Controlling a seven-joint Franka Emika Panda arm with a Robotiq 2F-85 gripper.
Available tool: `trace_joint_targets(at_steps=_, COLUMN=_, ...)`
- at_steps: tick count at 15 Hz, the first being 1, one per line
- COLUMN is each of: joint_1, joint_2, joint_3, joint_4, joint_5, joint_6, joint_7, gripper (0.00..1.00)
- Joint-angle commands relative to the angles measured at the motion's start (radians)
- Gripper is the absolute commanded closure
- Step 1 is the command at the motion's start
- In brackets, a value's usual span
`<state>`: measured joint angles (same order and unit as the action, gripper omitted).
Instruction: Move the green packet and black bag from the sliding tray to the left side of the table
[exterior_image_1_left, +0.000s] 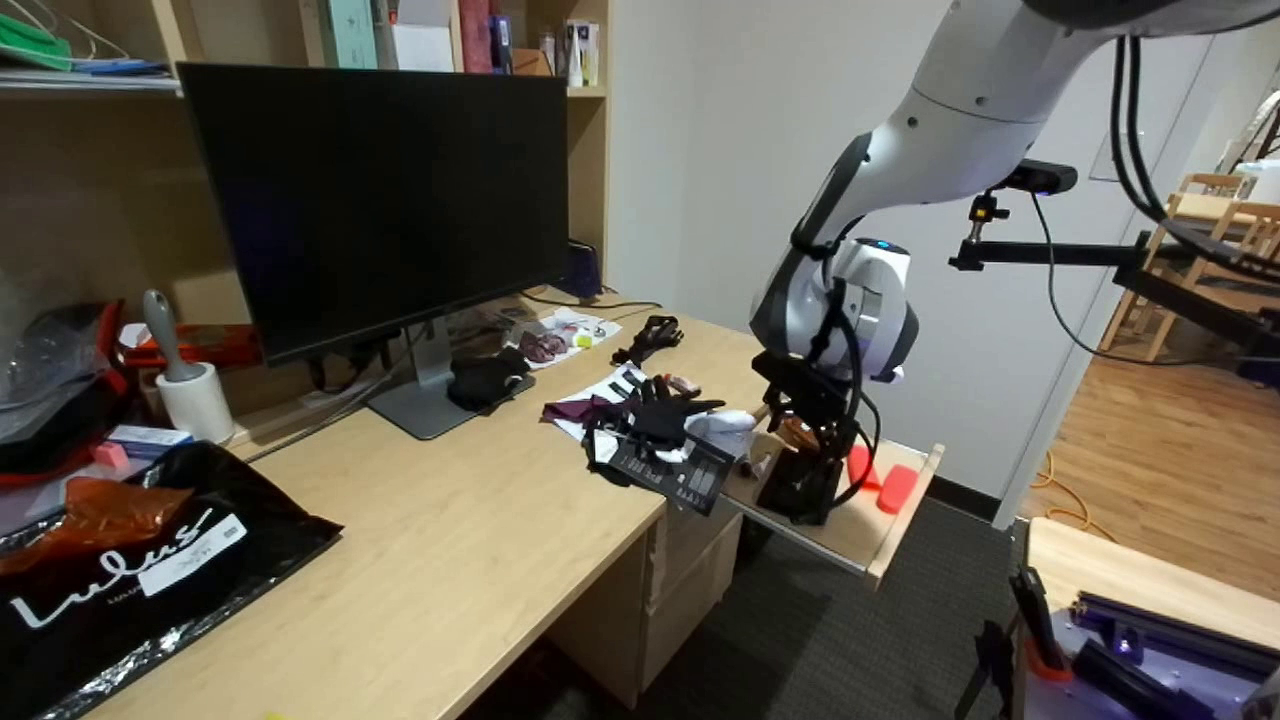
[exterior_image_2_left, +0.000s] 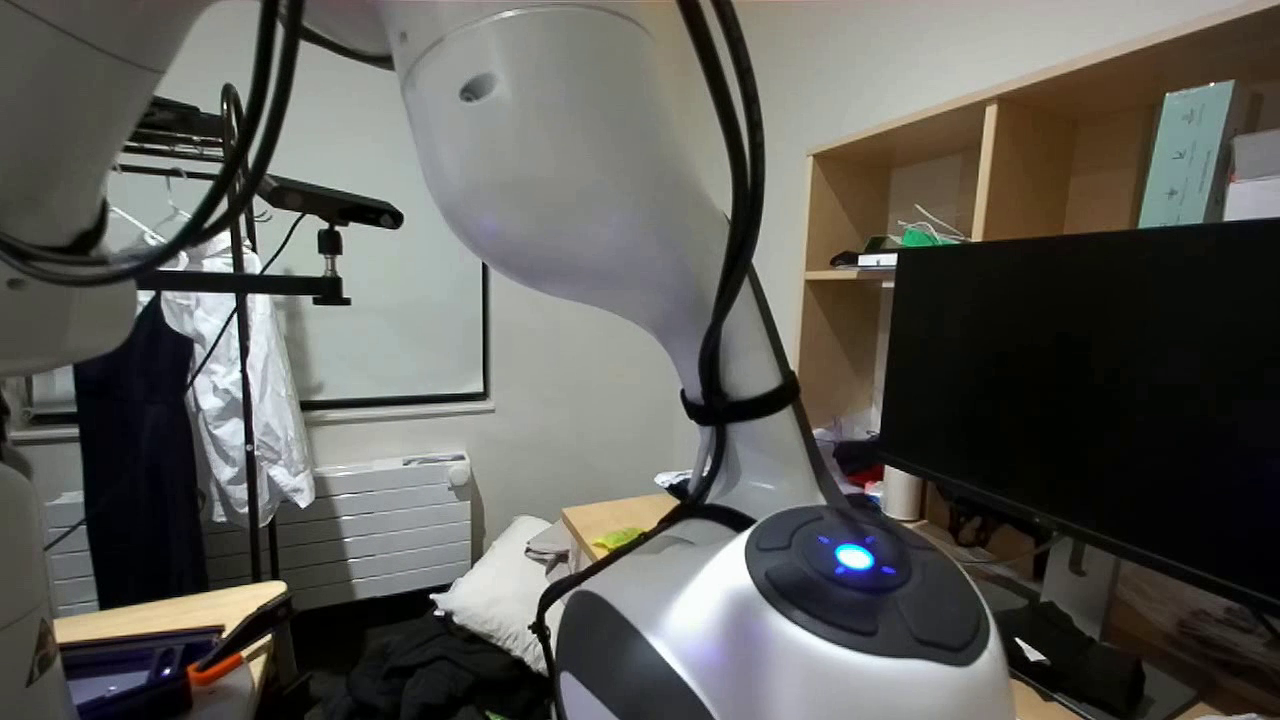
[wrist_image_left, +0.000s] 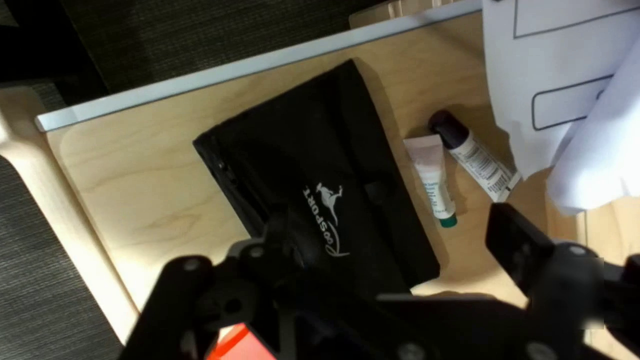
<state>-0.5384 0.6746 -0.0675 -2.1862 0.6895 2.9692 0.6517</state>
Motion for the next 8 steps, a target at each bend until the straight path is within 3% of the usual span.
trace_joint_targets(at_steps=1, joint_1=-0.065, joint_2=0.029, joint_3=0.053, joint_4=-0.003, joint_5=0.016, joint_6=0.061, joint_7=-0.095, gripper=0.00)
trace_joint_targets(at_steps=8, joint_1=-0.006, joint_2=0.138, joint_3=0.000, joint_4=0.023, joint_5=0.026, joint_6=0.105, joint_7=-0.225, gripper=0.00)
